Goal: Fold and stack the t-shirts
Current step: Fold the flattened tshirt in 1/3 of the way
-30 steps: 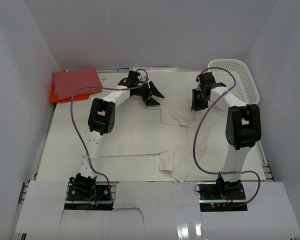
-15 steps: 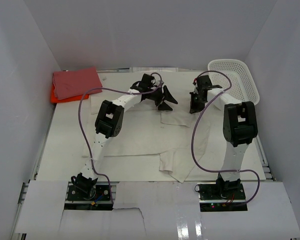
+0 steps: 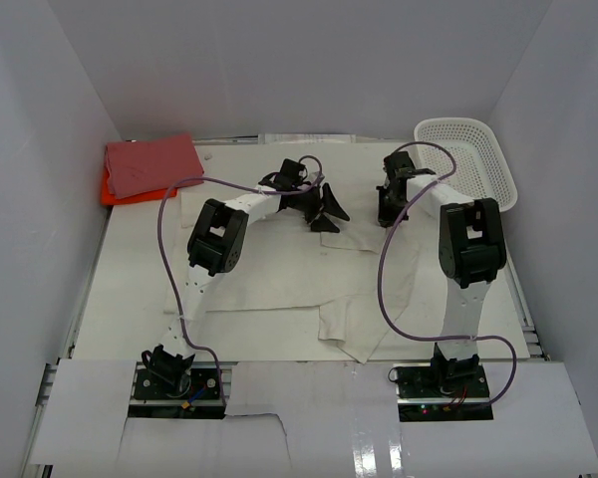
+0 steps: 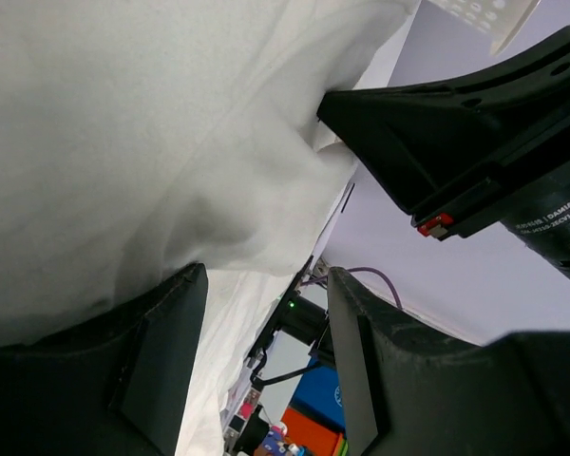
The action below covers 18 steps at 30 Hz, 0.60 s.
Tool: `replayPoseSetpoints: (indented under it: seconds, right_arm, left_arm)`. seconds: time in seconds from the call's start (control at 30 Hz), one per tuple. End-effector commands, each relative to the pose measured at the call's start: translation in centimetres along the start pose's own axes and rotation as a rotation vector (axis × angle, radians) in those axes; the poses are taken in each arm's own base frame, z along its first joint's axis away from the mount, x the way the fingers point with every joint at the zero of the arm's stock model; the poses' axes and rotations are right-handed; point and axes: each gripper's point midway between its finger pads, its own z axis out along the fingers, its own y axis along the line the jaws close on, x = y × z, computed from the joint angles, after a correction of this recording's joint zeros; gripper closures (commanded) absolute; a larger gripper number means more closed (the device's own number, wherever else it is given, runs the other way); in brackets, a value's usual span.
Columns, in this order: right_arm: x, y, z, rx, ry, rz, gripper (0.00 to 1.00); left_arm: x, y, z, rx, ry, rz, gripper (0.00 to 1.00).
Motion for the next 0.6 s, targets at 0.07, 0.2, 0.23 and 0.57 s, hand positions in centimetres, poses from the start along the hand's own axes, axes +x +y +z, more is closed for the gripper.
replayPoseSetpoints:
  seconds: [0.07,0.2,0.23,0.57]
  right_arm:
    - [-1.2,-4.2,-1.7,0.209,-0.018,-0.004,0.92]
    - [-2.1,-4.3,-2.7,0.221,-0.030,-0.012,0.92]
    - [-2.3,-3.9,-3.0,0.198,-0.035,-0.012,0.90]
    - [0.8,1.6,-6.2,-0.161,-0.109,0.017,0.61]
  left_arm:
    - [1.2,-0.5,-1.4,-0.039,0.000,0.000,0.35]
    - [1.3,-0.7,-1.9,-0.036,0.000,0.003,0.35]
    - [1.3,-0.7,-1.9,-0.037,-0.003,0.006,0.35]
    - [0.9,-1.2,-1.9,-0.026,-0.002,0.013,0.35]
